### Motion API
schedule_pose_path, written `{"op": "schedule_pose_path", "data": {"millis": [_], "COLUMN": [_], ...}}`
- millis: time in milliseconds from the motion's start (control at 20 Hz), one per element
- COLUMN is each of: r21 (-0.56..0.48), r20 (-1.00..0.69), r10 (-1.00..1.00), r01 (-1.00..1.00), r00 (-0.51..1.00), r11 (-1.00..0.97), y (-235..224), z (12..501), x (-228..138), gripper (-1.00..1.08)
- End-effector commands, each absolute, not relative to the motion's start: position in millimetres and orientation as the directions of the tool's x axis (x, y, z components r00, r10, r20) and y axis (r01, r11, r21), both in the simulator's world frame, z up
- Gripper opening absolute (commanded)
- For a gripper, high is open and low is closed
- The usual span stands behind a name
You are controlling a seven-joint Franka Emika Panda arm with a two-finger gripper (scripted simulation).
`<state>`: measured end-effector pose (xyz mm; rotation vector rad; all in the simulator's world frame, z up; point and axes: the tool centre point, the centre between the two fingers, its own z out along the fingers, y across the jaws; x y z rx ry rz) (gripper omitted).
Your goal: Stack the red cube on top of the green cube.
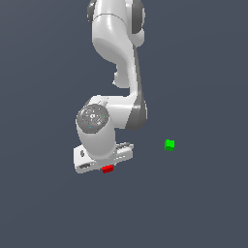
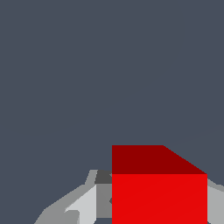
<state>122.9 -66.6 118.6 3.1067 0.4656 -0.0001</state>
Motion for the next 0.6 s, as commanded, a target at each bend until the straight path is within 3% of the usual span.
{"op": "schedule_pose_path", "data": {"millis": [0, 550], "r21": [0.0, 0.0], "r20": [0.001, 0.001], "r10": [0.294, 0.294], "r01": [0.294, 0.294], "r00": [0.956, 0.956], "r11": [-0.956, -0.956], "y": [-61.9, -7.8], "z": [118.2, 107.7], "x": [120.9, 93.4], "gripper": [-1.0, -1.0]}}
